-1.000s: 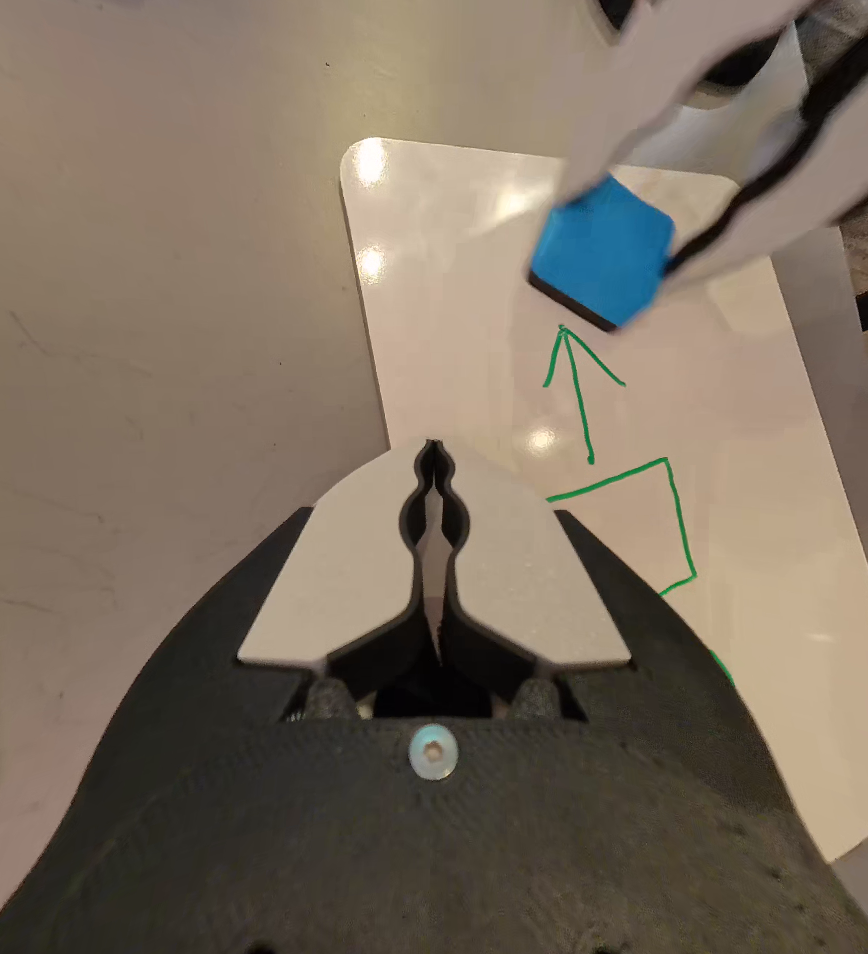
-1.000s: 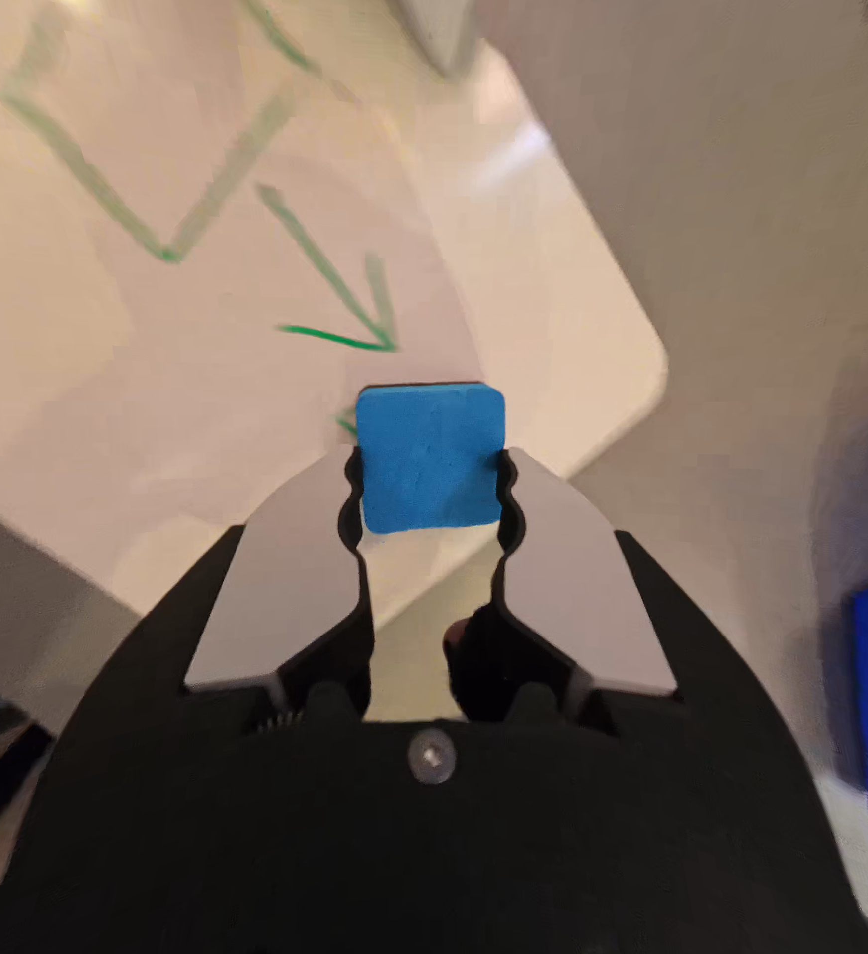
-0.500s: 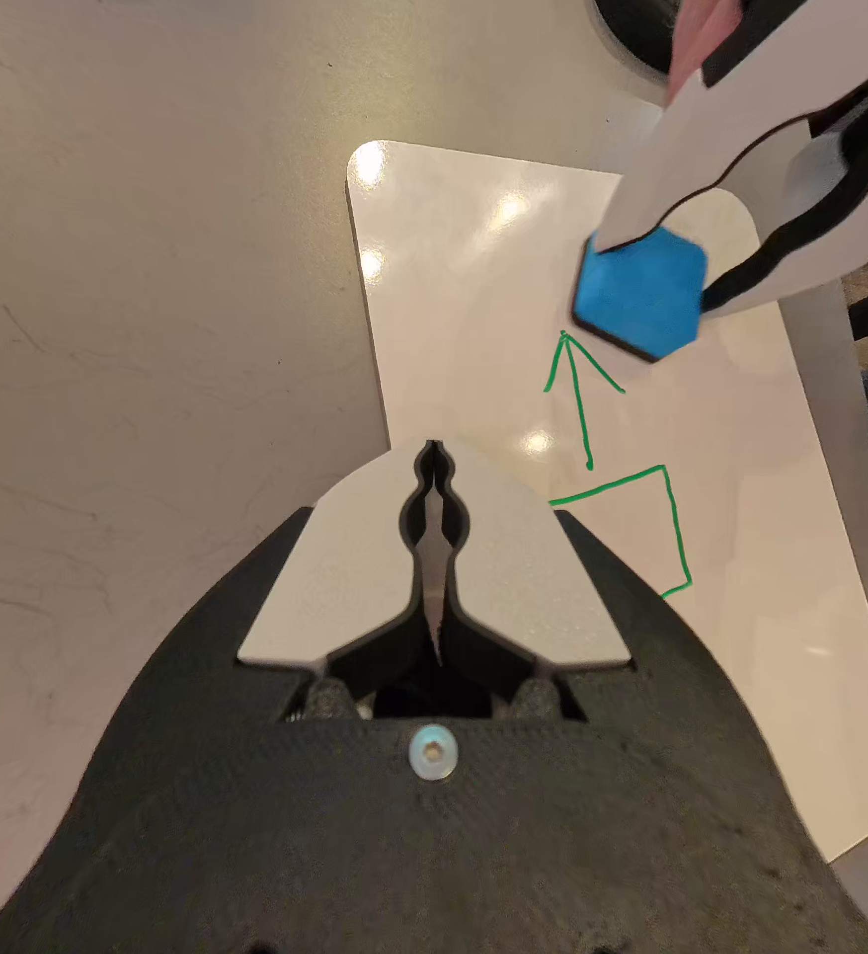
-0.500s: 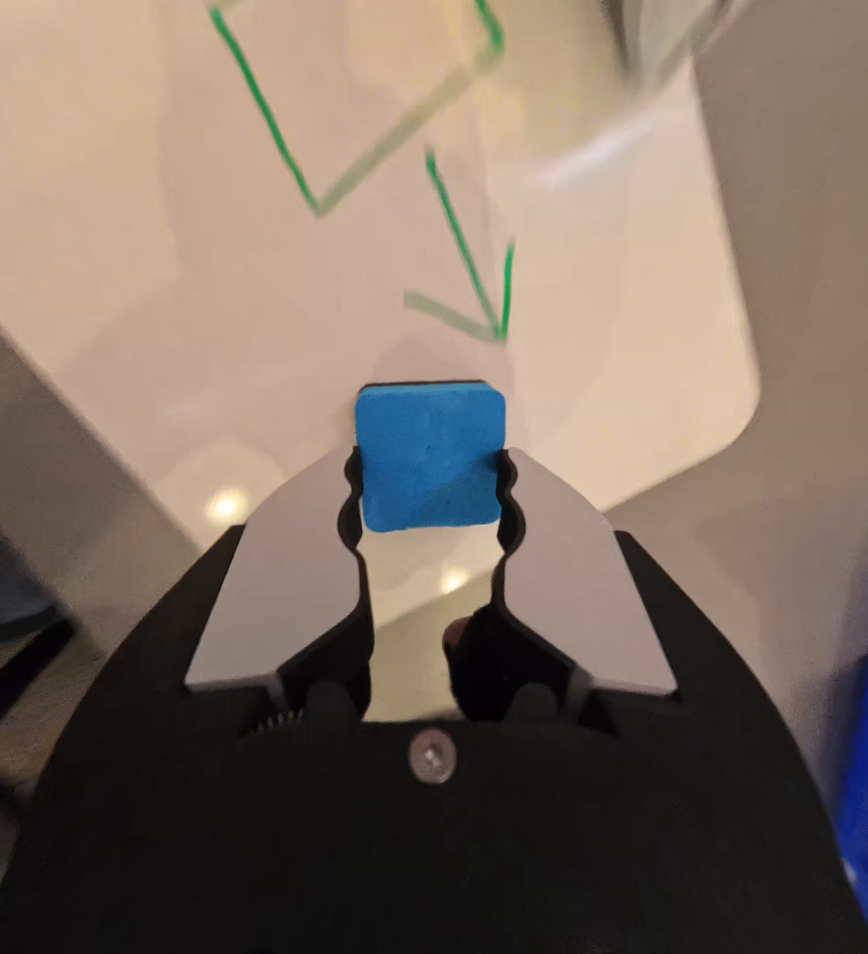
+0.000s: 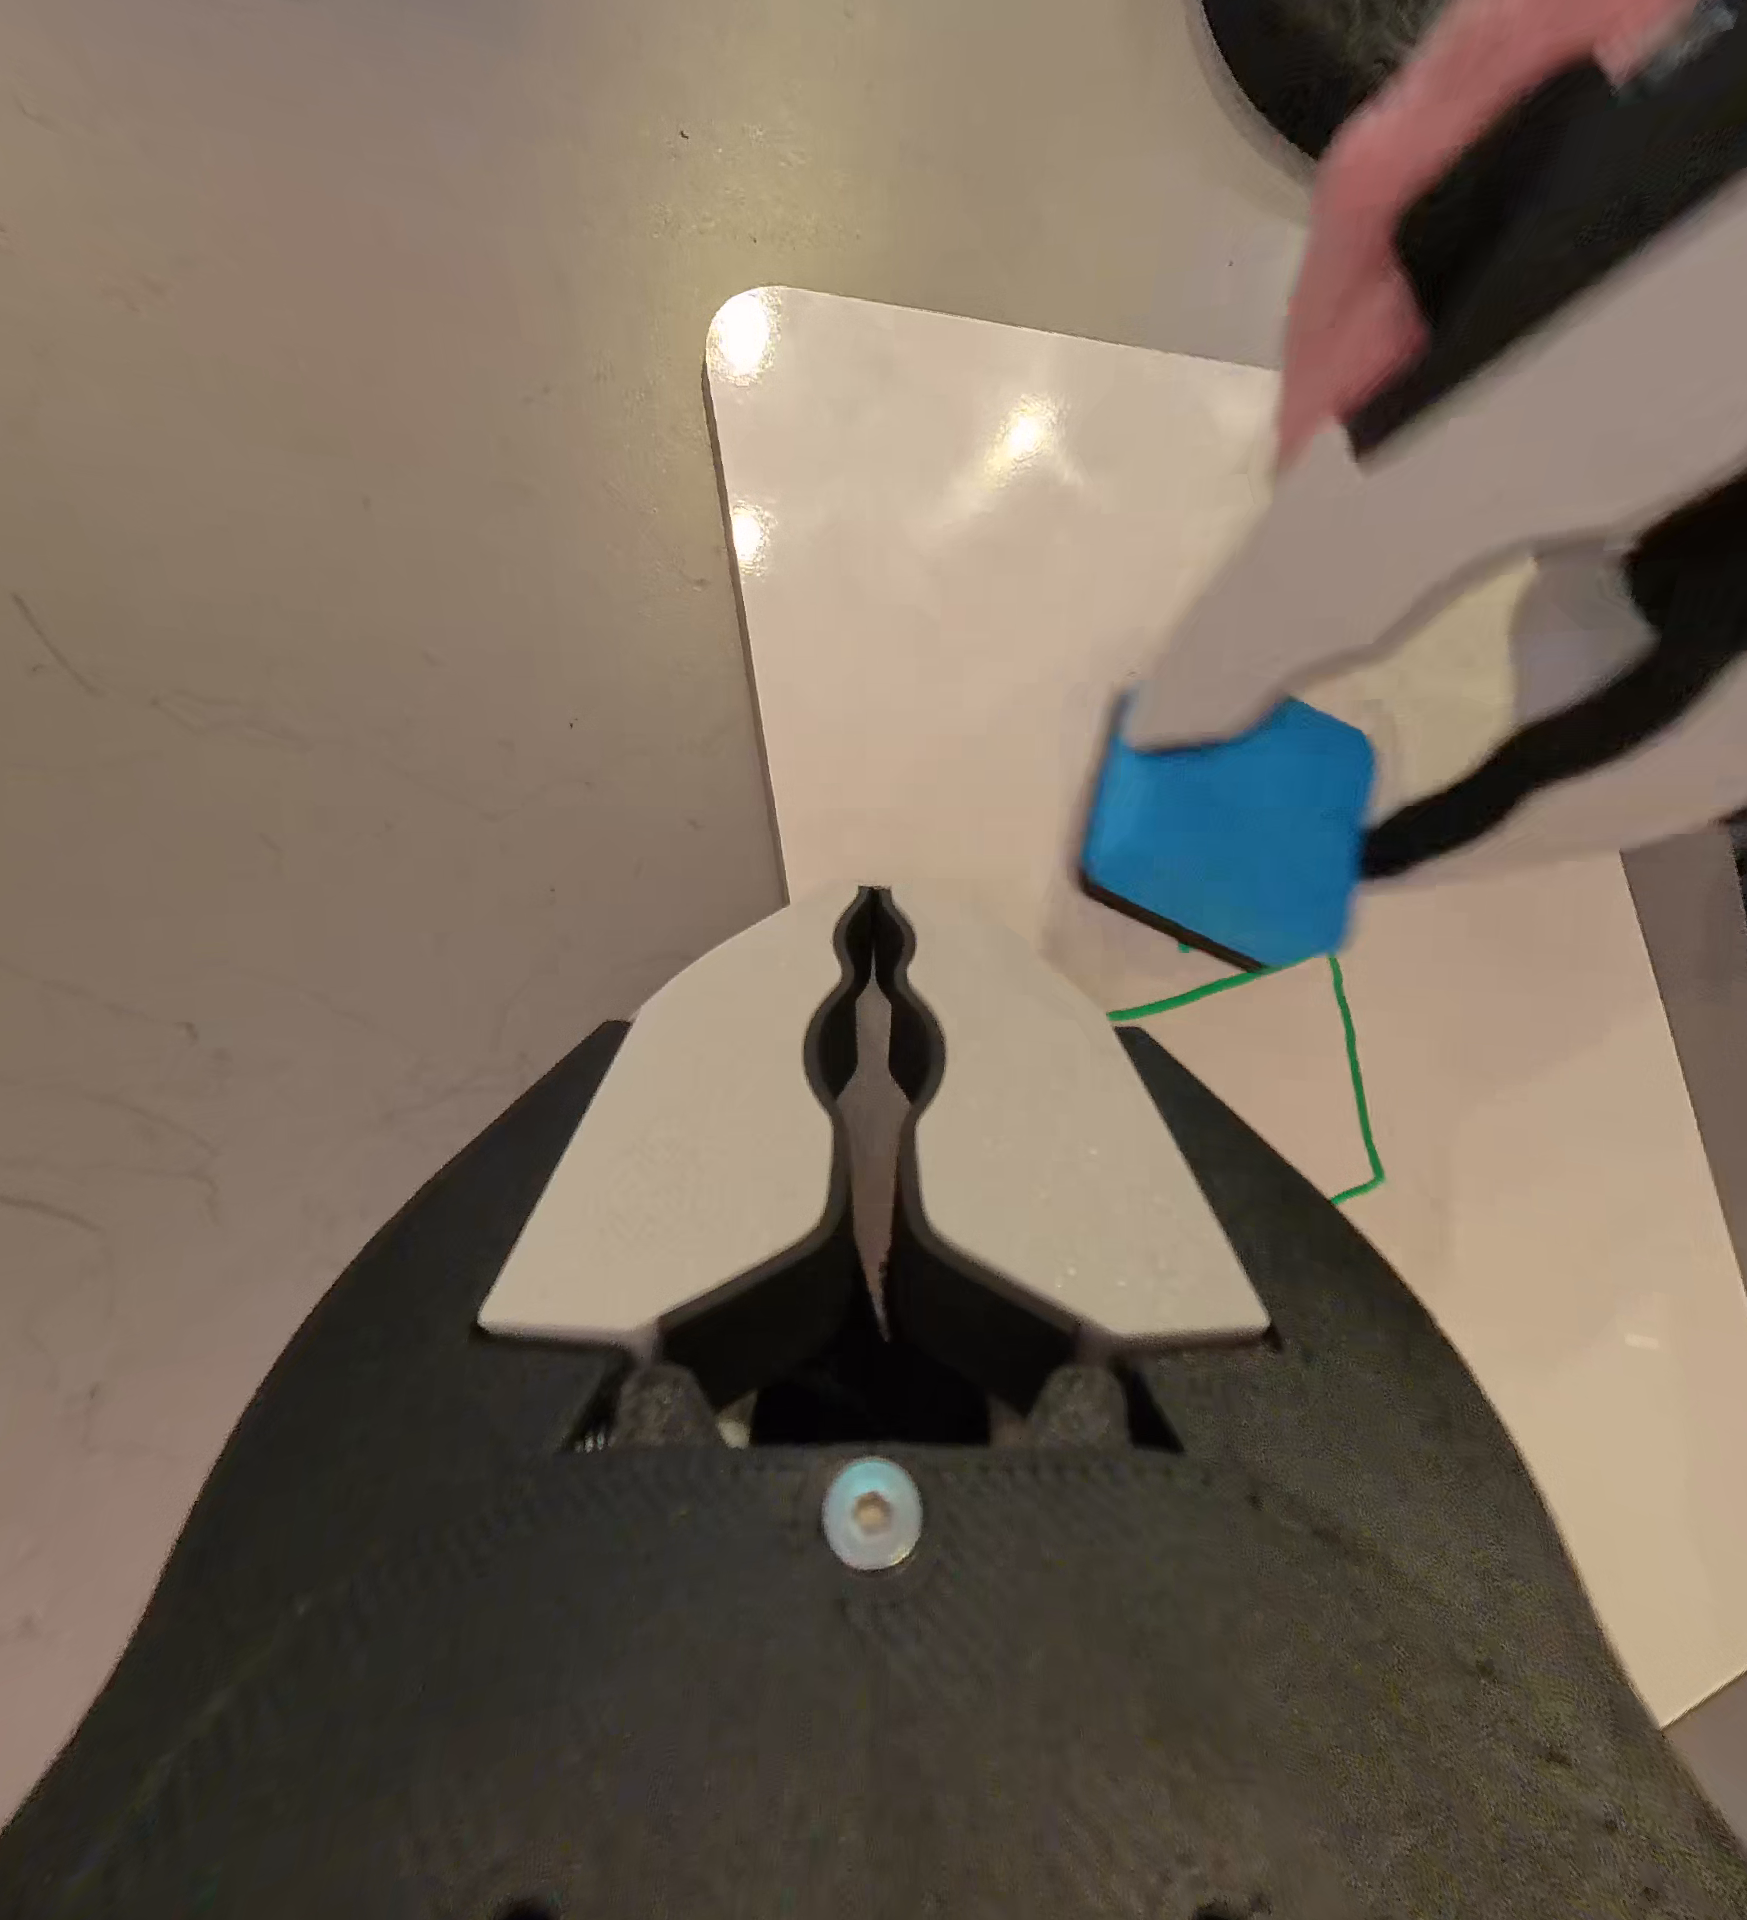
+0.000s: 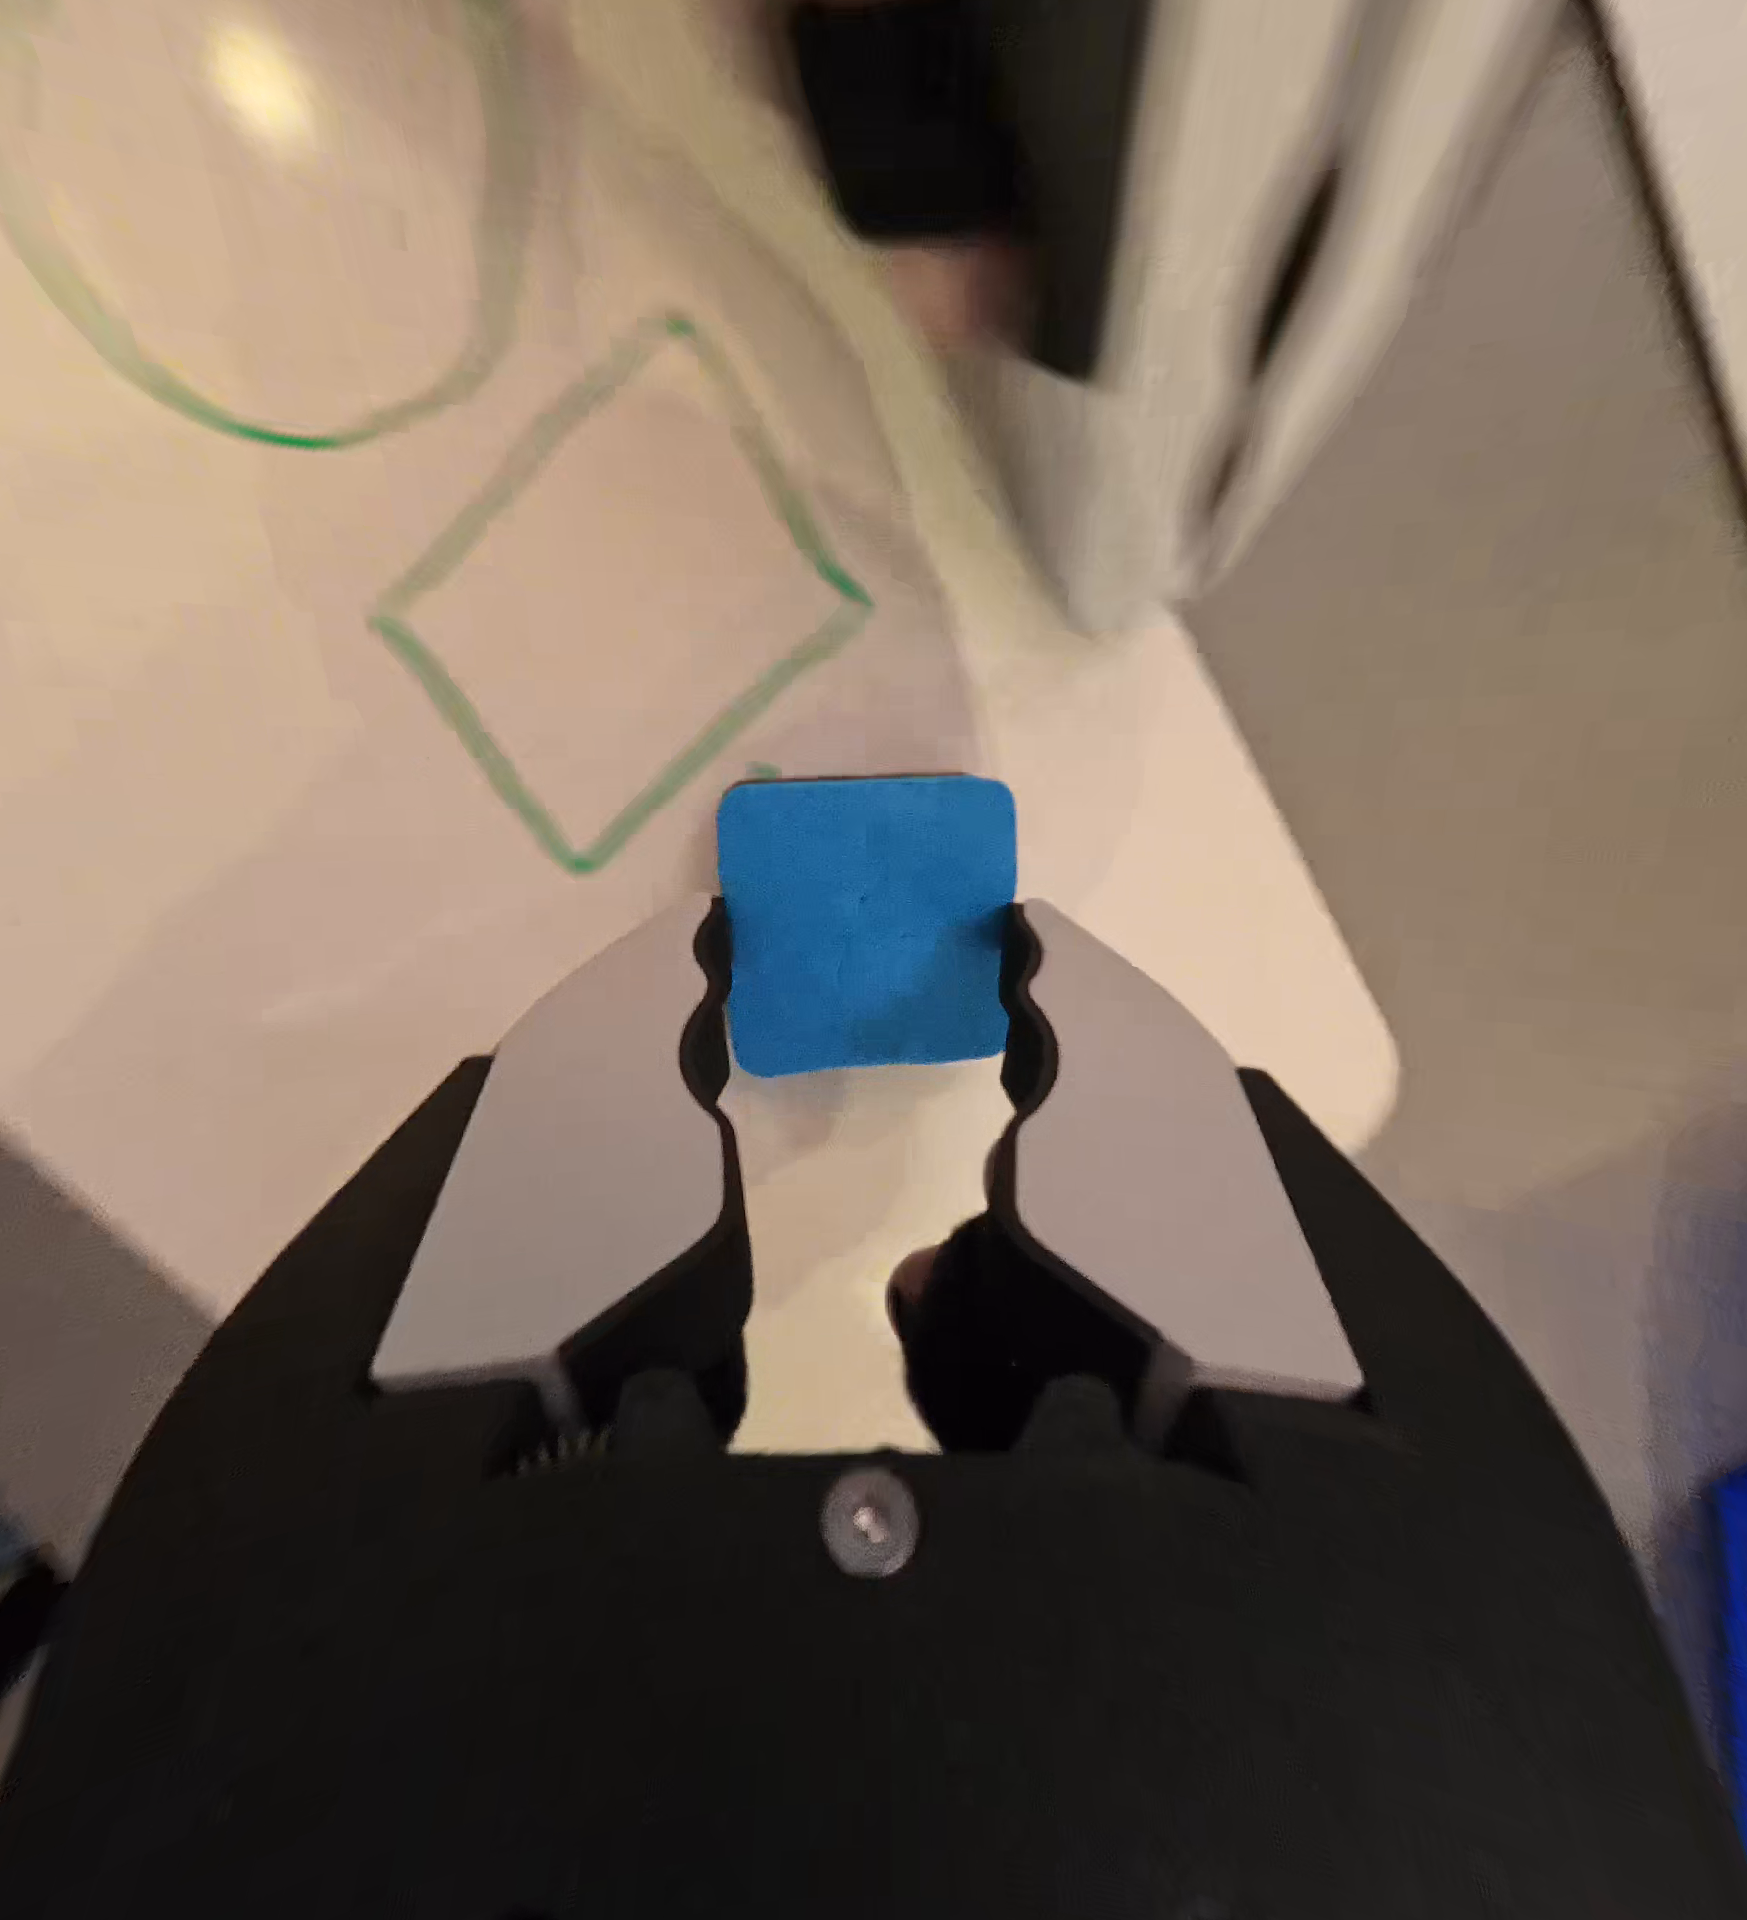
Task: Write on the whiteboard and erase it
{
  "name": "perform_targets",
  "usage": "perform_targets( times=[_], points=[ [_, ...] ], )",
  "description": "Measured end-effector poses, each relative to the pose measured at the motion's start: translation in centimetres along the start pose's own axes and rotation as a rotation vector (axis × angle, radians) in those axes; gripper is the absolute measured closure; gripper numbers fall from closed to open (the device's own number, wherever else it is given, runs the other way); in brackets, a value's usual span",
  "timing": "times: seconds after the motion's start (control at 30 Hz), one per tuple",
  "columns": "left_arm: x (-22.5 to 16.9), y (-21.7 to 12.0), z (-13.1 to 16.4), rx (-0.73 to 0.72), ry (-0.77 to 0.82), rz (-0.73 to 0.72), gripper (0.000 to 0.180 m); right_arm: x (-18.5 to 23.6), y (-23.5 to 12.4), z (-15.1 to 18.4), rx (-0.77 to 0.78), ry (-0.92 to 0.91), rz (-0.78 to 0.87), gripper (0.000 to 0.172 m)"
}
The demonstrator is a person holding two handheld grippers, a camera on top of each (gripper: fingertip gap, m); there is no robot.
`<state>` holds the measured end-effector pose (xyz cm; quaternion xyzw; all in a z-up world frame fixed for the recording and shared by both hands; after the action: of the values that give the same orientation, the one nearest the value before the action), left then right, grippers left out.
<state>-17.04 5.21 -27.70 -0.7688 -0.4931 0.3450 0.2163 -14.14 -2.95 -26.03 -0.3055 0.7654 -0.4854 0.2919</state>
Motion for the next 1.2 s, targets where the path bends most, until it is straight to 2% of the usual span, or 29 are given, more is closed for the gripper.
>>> perform_targets(
  times=[0.03,0.1,0.17,0.2,0.27,0.33,0.4,0.47,0.53,0.57,0.63,0.7,0.77,0.83,0.93,1.0,1.07,1.1,1.13,1.2],
  points=[
    [0.0,0.0,0.0,0.0,0.001,-0.001,0.18,1.4,-0.3,0.0,0.021,-0.064,-0.046,0.12],
    [0.0,0.0,0.0,0.0,0.001,-0.001,0.18,1.5,-1.3,2.4,0.12,-0.098,-0.061,0.12],
    [0.1,0.0,0.0,0.0,-0.01,0.006,0.18,-1.1,-1.2,3.2,0.117,0.033,-0.002,0.12],
    [0.1,0.0,-0.1,-0.001,-0.014,0.01,0.18,-1.4,-0.8,2.4,0.084,0.041,0.015,0.12],
    [0.1,0.0,0.0,-0.002,-0.012,0.007,0.18,0.7,-0.2,0.1,0.014,-0.044,-0.03,0.12],
    [0.1,0.0,0.0,-0.003,-0.008,0.0,0.18,2.4,-0.9,1.0,0.057,-0.113,-0.106,0.12],
    [0.1,0.0,-0.1,-0.003,-0.013,0.003,0.18,0.2,-0.9,2.0,0.105,-0.037,-0.053,0.12],
    [0.1,0.0,-0.1,-0.002,-0.022,0.011,0.18,0.0,0.1,-0.3,0.034,-0.053,-0.027,0.12],
    [0.1,0.0,-0.1,-0.003,-0.018,0.006,0.18,3.3,0.3,-2.2,-0.028,-0.154,-0.117,0.12],
    [0.1,0.0,-0.1,-0.004,-0.017,0.002,0.18,4.3,-0.2,-1.5,0.007,-0.192,-0.167,0.12],
    [0.2,0.0,-0.1,-0.004,-0.025,0.006,0.18,2.2,-0.5,0.0,0.064,-0.139,-0.107,0.12],
    [0.3,0.1,-0.2,-0.005,-0.04,0.014,0.18,0.6,0.5,-1.4,0.033,-0.061,-0.043,0.12],
    [0.5,0.0,-0.2,-0.011,-0.055,0.008,0.18,2.6,0.9,-3.4,0.005,-0.155,-0.073,0.12],
    [0.5,0.0,-0.2,-0.013,-0.053,-0.001,0.18,3.5,0.4,-2.7,0.041,-0.215,-0.125,0.12],
    [0.6,-0.1,-0.2,-0.014,-0.072,0.005,0.18,0.9,1.3,-3.6,-0.003,-0.085,-0.042,0.12],
    [0.8,-0.1,-0.2,-0.019,-0.087,0.005,0.18,2.6,1.6,-4.9,-0.058,-0.136,-0.066,0.12],
    [0.8,-0.1,-0.2,-0.021,-0.086,-0.003,0.18,3.3,0.8,-3.4,-0.012,-0.178,-0.131,0.12],
    [0.8,-0.1,-0.2,-0.021,-0.089,-0.002,0.18,2.1,0.8,-3.0,0.009,-0.133,-0.099,0.12],
    [0.8,-0.1,-0.2,-0.021,-0.097,0.005,0.18,1.0,1.2,-3.4,0.006,-0.077,-0.05,0.12],
    [0.9,-0.1,-0.3,-0.022,-0.109,0.013,0.18,1.9,1.9,-5.5,-0.043,-0.115,-0.045,0.12]
  ],
)
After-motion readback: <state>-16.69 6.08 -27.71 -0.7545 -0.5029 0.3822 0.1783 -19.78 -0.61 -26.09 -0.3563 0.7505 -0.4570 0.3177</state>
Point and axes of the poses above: each gripper's, where its closed fingertips meet, y out along the fingers, z out of its underside, x = y × z across the jaws, the point moved 3 cm from there along -y, back along the fingers, and after that the axes turned 1 degree about -x, right-handed, at the moved point
